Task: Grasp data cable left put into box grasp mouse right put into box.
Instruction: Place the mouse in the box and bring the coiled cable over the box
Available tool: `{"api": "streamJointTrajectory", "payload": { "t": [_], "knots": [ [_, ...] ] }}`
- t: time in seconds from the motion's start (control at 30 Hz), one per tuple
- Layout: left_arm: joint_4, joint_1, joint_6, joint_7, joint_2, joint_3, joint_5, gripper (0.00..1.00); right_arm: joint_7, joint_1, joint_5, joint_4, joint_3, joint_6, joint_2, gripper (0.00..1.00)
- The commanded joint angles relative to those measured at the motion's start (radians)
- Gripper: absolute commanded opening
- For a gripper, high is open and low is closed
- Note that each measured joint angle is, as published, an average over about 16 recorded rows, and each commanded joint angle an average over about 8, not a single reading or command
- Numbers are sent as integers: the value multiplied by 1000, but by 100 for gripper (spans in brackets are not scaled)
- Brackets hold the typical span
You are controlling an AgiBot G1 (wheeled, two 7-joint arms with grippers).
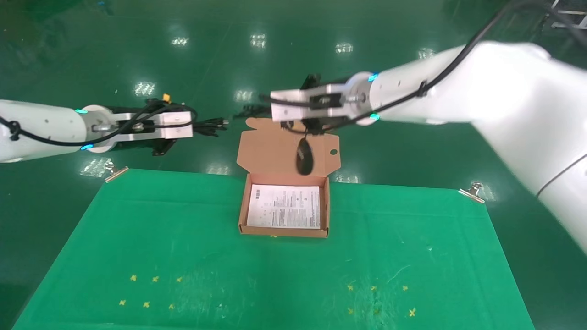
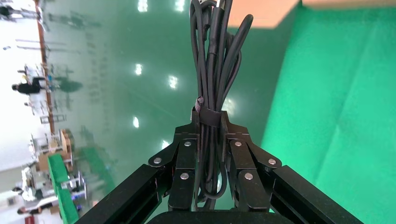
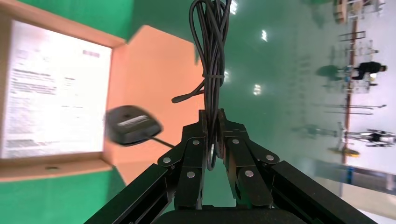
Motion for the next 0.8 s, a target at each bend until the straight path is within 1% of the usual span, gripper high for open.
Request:
{"api": "streamJointTrajectory", "payload": {
  "t": [0.03,0.23,0.53,0.67,0.8],
  "knots": [
    [8,1,-3,-19,-5,6,26,0,4,-14,10,-3,-10,6,-3,0],
    [11,0,-4,-54,-3,14,62,0,6,-43,43,-5,-46,26,-8,0],
    [-7,4,-1,-74,-6,16,76,0,16,-89,113,32,-104,47,-12,0],
    [-12,6,1,-80,-8,16,79,0,27,-106,148,53,-128,66,-14,0],
    [-16,7,2,-84,-9,17,82,0,47,-123,184,47,-148,91,-14,0]
  ]
}}
